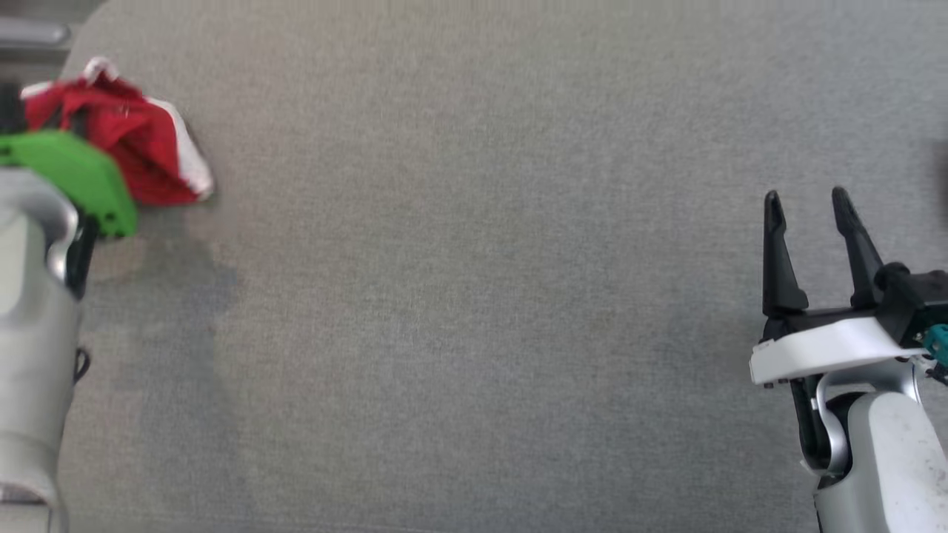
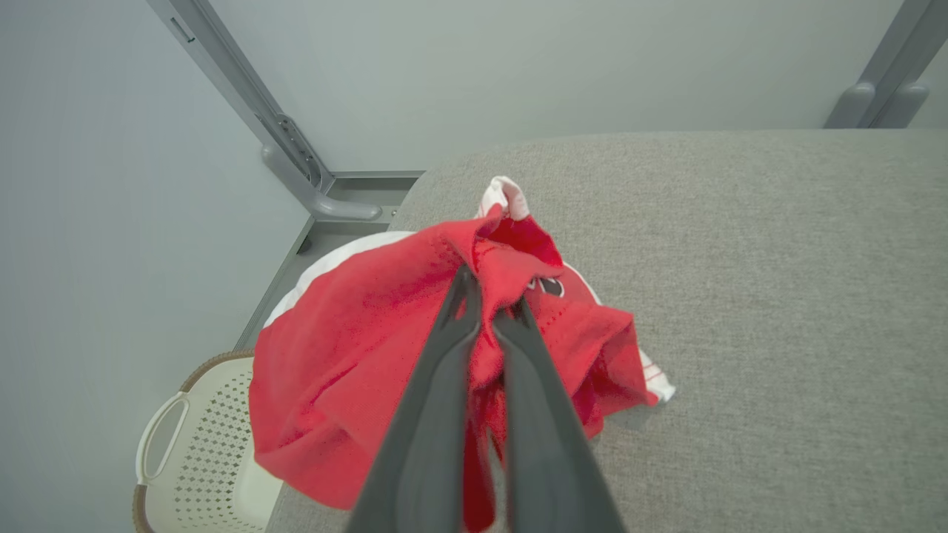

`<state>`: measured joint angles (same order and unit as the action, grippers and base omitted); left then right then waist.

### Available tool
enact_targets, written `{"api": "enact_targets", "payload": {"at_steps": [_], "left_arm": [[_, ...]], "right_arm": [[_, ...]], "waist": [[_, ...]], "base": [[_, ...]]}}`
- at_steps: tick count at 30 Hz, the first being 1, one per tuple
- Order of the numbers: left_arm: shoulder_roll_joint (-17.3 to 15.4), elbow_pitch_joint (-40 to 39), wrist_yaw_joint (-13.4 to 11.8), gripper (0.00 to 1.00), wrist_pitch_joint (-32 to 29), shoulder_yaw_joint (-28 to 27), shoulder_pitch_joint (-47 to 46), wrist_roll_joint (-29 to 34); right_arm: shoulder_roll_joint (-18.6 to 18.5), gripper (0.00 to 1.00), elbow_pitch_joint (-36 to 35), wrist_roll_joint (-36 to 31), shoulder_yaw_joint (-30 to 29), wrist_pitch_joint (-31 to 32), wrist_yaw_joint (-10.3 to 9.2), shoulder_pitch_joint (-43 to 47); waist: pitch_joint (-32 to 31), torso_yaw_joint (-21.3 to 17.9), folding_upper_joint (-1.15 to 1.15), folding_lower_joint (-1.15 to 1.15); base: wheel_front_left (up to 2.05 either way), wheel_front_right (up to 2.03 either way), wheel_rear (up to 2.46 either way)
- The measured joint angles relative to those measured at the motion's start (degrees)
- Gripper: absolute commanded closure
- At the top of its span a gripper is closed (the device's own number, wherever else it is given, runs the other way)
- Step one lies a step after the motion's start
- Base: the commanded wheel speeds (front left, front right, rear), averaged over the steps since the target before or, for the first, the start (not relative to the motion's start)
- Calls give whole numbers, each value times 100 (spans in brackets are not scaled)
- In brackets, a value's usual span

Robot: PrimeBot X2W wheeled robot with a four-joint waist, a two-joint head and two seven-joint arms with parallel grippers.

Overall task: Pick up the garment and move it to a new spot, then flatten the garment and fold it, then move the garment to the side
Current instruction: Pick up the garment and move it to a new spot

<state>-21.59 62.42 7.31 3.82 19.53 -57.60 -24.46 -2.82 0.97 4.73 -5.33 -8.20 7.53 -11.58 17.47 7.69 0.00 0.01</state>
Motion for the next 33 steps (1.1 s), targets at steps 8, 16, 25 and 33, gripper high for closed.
{"api": "enact_targets", "payload": {"at_steps": [8,16,25,33], "left_arm": [[946,-445,5,100,-278,690,-357,-133],[1856,-966,9,100,-375,1481,310,-624],[1892,-2548,-703,100,-366,3455,1495,-2288],[1892,-2706,-1198,100,-99,4551,1507,-2949]], "right_arm": [[2,0,423,175,-110,-211,1,342],[-1,0,568,278,-109,-286,0,560],[-2,0,799,471,201,-401,0,417],[-3,0,1016,534,318,-531,0,315]], "waist": [[-704,-262,0,-1],[-1067,-841,0,-1],[-961,-1624,0,-1],[-690,-2101,0,-1]], "base": [[0,0,0],[0,0,0],[0,0,0],[0,0,0]]}}
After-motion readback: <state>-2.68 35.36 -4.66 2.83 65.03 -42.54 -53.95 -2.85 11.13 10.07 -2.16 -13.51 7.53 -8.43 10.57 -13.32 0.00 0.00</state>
